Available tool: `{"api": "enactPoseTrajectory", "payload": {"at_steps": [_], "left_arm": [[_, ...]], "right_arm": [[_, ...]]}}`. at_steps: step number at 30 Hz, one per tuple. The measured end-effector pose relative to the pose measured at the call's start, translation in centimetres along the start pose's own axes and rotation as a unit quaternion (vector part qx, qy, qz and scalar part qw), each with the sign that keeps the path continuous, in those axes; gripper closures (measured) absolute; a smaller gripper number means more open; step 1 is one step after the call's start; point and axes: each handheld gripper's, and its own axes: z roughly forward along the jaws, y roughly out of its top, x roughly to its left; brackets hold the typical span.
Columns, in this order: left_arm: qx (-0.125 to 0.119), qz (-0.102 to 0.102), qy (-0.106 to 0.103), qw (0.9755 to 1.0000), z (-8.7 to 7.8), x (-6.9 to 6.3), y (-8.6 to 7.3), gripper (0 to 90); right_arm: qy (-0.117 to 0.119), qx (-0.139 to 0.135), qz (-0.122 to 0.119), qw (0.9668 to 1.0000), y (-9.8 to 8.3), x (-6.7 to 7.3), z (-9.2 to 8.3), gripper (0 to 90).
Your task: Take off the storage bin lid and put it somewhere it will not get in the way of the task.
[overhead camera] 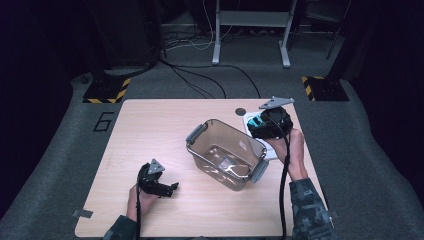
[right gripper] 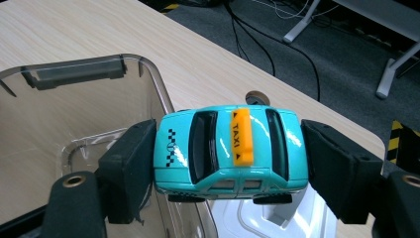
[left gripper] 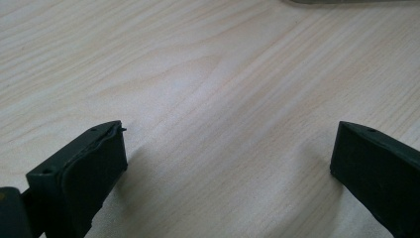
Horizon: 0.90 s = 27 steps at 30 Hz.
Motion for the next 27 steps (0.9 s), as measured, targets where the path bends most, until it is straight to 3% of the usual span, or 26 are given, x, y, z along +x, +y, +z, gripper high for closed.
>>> {"api": "enactPoseTrajectory", "payload": {"at_steps": [11,27], "left_arm": [[0.000,0.001,0.001,1.0000,0.0,0.0,0.0,0.6],[0.000,0.001,0.001,1.0000,0.0,0.0,0.0,0.6]], "right_arm": [[0.014,-0.002,-0.023,0.9996,1.2,1.1,0.6,24.3],[0.034,0.005,-0.030,0.9990,2.3,2.6,1.9,24.3]]}}
